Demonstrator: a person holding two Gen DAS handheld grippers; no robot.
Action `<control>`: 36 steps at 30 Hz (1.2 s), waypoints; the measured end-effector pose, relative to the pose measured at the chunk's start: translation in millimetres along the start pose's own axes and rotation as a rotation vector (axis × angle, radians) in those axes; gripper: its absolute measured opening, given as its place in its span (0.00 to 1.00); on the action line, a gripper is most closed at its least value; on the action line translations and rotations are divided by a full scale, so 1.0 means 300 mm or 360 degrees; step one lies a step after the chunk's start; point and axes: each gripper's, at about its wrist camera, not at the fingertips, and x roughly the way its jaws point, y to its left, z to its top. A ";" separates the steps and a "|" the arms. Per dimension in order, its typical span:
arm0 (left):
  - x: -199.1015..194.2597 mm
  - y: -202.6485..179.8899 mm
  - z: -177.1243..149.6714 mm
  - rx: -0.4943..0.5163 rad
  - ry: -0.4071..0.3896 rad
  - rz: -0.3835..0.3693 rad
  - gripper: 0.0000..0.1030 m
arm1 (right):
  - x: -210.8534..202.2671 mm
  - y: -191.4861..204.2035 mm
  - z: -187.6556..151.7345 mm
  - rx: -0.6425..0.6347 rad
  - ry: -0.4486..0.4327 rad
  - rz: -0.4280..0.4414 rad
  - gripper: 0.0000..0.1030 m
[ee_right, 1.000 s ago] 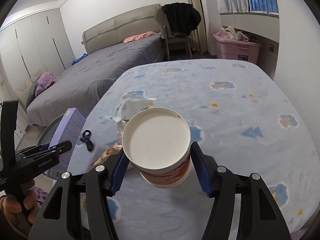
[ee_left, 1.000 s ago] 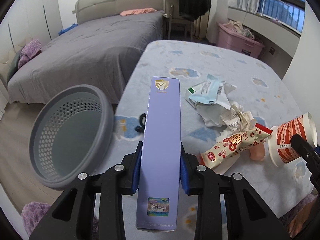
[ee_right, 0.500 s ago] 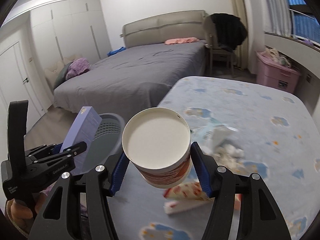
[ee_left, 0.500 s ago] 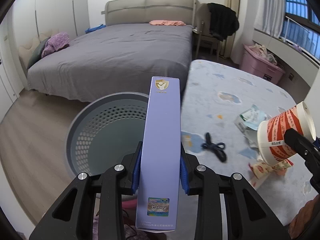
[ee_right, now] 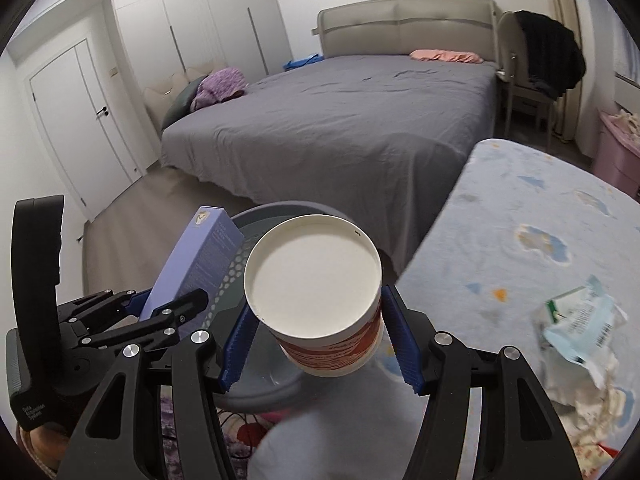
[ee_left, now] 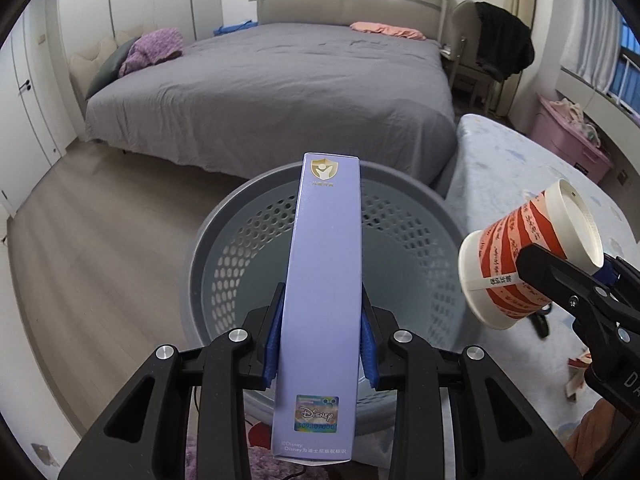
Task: Collect trash
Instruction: 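Carry box and cup over the grey basket and open both grippers, then move both tools back over the table toward the remaining trash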
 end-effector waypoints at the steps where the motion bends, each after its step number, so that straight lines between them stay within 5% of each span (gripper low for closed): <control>1: 0.017 0.016 0.000 -0.0016 0.0014 0.0011 0.31 | 0.023 0.008 0.006 -0.0005 0.0017 0.0010 0.57; 17: 0.088 0.105 -0.010 -0.0088 0.0068 0.0067 0.34 | 0.199 0.065 0.020 -0.0039 0.0155 0.0048 0.58; 22: 0.082 0.116 -0.013 -0.0108 0.0049 0.0085 0.70 | 0.188 0.056 0.019 -0.0037 0.0124 0.0021 0.70; 36: 0.068 0.121 -0.014 -0.0109 0.0039 0.0097 0.70 | 0.169 0.063 0.011 -0.0051 0.0106 -0.0020 0.70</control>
